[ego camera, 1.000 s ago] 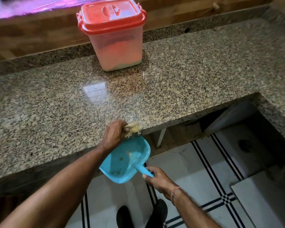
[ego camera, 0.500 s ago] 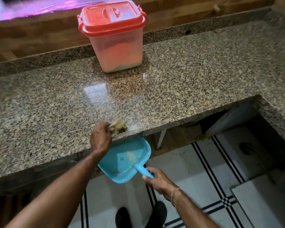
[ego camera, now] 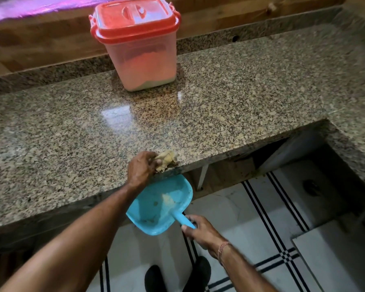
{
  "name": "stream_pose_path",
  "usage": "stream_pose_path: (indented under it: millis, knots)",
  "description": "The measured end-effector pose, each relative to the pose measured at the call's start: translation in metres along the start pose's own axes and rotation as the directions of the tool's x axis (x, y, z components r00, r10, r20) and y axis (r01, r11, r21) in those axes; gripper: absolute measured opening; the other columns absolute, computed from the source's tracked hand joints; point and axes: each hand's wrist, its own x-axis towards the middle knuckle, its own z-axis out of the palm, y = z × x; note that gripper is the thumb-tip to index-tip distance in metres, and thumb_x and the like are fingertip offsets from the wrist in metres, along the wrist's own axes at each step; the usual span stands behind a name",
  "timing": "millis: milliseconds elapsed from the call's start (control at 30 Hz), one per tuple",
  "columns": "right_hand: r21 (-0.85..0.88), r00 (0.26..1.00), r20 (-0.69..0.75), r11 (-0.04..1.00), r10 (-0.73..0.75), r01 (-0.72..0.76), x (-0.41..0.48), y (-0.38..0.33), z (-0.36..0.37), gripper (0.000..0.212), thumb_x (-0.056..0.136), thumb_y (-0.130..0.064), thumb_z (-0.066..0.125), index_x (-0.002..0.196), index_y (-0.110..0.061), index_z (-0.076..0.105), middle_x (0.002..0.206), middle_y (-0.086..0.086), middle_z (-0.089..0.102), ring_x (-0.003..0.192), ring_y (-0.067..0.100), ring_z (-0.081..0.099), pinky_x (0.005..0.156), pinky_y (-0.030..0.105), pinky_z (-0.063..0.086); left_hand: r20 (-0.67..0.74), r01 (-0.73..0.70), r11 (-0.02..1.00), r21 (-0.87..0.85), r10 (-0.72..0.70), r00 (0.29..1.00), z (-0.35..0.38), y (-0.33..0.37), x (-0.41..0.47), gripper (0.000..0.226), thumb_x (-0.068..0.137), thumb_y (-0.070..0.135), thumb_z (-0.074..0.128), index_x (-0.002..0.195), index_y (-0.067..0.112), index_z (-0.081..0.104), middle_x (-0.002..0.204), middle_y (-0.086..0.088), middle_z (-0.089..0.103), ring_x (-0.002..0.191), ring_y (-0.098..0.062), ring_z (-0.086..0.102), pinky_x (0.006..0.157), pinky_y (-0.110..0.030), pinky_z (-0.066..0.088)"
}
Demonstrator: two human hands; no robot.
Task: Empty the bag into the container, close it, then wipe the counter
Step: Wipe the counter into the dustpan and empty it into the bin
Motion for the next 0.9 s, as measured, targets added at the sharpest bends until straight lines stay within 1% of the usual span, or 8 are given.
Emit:
stream_pose_path:
  millis: [100,233,367,467,567,667,800,900]
  knots:
    - [-0.014,1.0,0.005,1.0,0.012,-0.012,0.003,0.0,-0.003,0.021,0.098,-0.024,0.062,0.118,-0.022,0.067,0.094,-0.002,0.063,0.08,0.008,0.056,0.072,0.022,0.05,0.095,-0.067,0.995,0.068,0.06,0.994,-0.001,0.009,0.005,0.018,0.092,0.034,0.071,0.103,0.02,0.073,0.088,0.007,0.064,0.071,-0.002,0.054,0.056,-0.016,0.037]
    - [0.004,1.0,0.002,1.0,0.014,-0.014,-0.004,-0.002,-0.001,0.018,0.099,-0.023,0.062,0.116,-0.021,0.067,0.096,-0.001,0.064,0.084,0.01,0.056,0.076,0.023,0.051,0.229,-0.021,0.999,0.042,0.01,0.973,-0.012,0.02,0.012,0.016,0.091,0.027,0.072,0.098,0.013,0.075,0.08,0.004,0.071,0.069,-0.008,0.065,0.059,-0.022,0.052]
    - [0.018,1.0,0.008,1.0,0.01,-0.01,-0.012,-0.004,-0.001,0.017,0.099,-0.023,0.061,0.115,-0.022,0.066,0.098,0.0,0.064,0.086,0.01,0.057,0.077,0.023,0.051,0.046,-0.117,0.991,0.058,0.115,0.992,0.002,0.026,-0.033,0.011,0.096,0.018,0.064,0.086,0.021,0.066,0.081,0.011,0.06,0.066,0.002,0.054,0.057,-0.017,0.044]
    - [-0.014,1.0,0.015,1.0,0.002,-0.002,-0.012,-0.004,-0.001,0.016,0.097,-0.024,0.062,0.112,-0.02,0.068,0.09,-0.003,0.062,0.079,0.009,0.055,0.072,0.025,0.049,0.122,-0.036,0.988,0.151,0.017,0.992,0.023,0.001,-0.076,0.019,0.093,0.018,0.061,0.074,0.019,0.058,0.081,0.007,0.058,0.07,-0.013,0.056,0.061,-0.03,0.043]
    - [-0.027,1.0,0.02,0.999,-0.024,0.024,-0.013,0.0,0.0,0.017,0.097,-0.022,0.063,0.112,-0.018,0.068,0.083,-0.006,0.06,0.074,0.008,0.053,0.064,0.021,0.046,0.078,0.081,0.99,0.115,-0.09,0.993,0.024,-0.027,-0.092,0.005,0.088,0.019,0.071,0.084,0.016,0.071,0.085,0.001,0.063,0.078,-0.019,0.062,0.06,-0.031,0.043]
    - [-0.085,0.999,0.034,0.996,-0.018,0.02,-0.011,0.008,0.003,0.02,0.099,-0.016,0.062,0.116,-0.009,0.067,0.08,-0.004,0.057,0.067,0.005,0.049,0.052,0.012,0.041,0.025,0.156,0.988,-0.008,-0.156,0.987,0.023,-0.036,-0.101,0.014,0.088,0.021,0.074,0.1,0.015,0.074,0.096,-0.003,0.069,0.09,-0.021,0.065,0.072,-0.03,0.046]
    - [-0.164,0.994,0.105,0.986,-0.01,0.027,-0.016,0.002,0.025,0.019,0.1,-0.019,0.06,0.118,-0.015,0.067,0.09,-0.002,0.061,0.078,0.008,0.055,0.063,0.015,0.048,-0.04,0.234,0.971,-0.048,-0.236,0.971,0.012,-0.046,-0.115,0.02,0.089,0.035,0.074,0.103,0.021,0.071,0.098,0.005,0.066,0.087,-0.013,0.059,0.069,-0.027,0.039]
    - [-0.227,0.987,0.16,0.973,0.003,0.034,-0.019,-0.001,0.043,0.016,0.101,-0.026,0.059,0.116,-0.024,0.066,0.095,-0.003,0.062,0.083,0.008,0.057,0.066,0.016,0.048,-0.112,0.265,0.958,-0.108,-0.276,0.955,-0.006,-0.073,-0.134,0.018,0.089,0.039,0.073,0.101,0.026,0.072,0.094,0.008,0.061,0.084,-0.012,0.058,0.064,-0.03,0.044]
